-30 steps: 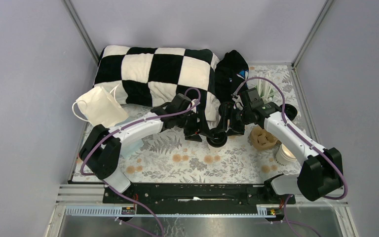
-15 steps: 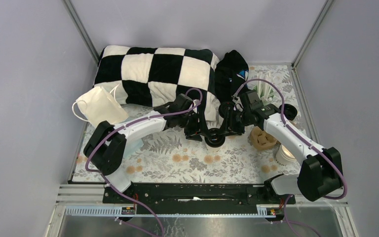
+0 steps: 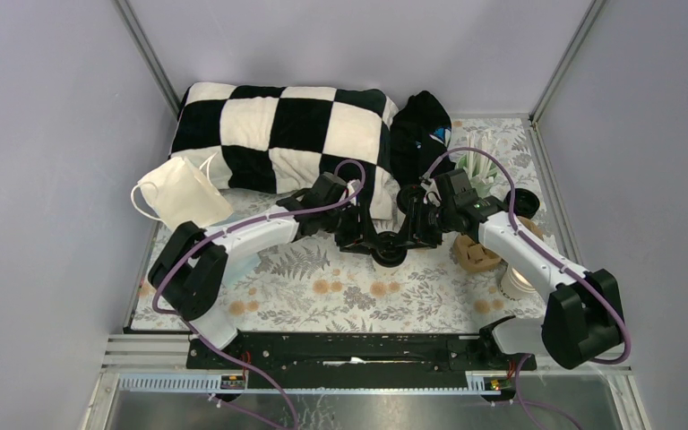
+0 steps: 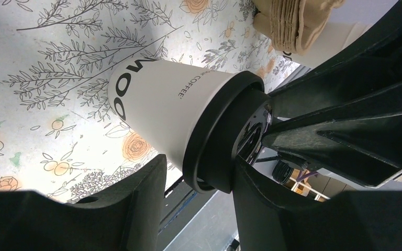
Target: Pack the takeout coffee
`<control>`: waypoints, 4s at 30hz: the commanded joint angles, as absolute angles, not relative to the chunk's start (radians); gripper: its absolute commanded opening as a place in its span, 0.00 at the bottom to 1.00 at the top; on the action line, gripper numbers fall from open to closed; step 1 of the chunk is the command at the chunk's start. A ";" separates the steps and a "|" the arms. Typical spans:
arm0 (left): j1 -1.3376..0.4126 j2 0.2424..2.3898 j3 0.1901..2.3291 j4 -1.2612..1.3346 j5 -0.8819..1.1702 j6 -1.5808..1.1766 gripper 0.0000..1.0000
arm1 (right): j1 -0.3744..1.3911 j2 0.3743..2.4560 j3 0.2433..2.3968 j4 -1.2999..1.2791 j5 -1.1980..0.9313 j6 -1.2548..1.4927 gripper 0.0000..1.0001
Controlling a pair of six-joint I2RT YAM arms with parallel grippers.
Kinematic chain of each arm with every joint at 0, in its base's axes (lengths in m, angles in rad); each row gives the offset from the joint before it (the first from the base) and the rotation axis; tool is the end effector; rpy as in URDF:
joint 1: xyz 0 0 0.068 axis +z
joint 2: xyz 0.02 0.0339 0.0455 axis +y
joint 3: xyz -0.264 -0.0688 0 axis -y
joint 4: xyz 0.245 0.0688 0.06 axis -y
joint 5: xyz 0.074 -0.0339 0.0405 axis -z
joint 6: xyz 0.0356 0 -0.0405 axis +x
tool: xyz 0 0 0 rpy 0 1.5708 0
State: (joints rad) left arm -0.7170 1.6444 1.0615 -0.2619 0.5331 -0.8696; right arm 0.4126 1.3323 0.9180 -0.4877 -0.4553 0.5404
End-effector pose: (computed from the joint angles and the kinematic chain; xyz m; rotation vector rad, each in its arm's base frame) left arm 0.2493 -0.2413 0.2137 0.0740 2.7355 -1.2582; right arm 0.2427 0.1233 0.2432 -0.0427 2.5995 0.9465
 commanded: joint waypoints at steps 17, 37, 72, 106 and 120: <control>-0.698 1.536 1.068 -0.213 0.567 -0.905 0.83 | 0.428 1.405 0.983 -0.620 -0.319 0.424 0.47; -0.657 1.527 1.037 -0.237 0.557 -0.943 0.53 | 0.474 1.407 1.064 -0.672 -0.288 0.414 0.47; -0.688 1.572 0.878 -0.305 0.446 -0.878 0.23 | 0.550 1.421 1.057 -0.666 -0.264 0.498 0.45; -0.695 1.494 0.706 0.229 0.562 -1.179 0.18 | 0.627 1.404 1.058 -0.603 -0.296 0.618 0.44; -0.704 1.489 0.629 0.156 0.437 -1.142 0.15 | 0.649 1.390 0.995 -0.623 -0.179 0.661 0.46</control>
State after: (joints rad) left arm -0.6823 1.4712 0.6582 0.2676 0.5694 -1.2045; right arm 0.6052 1.3720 1.0401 -0.6075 -0.1646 0.5995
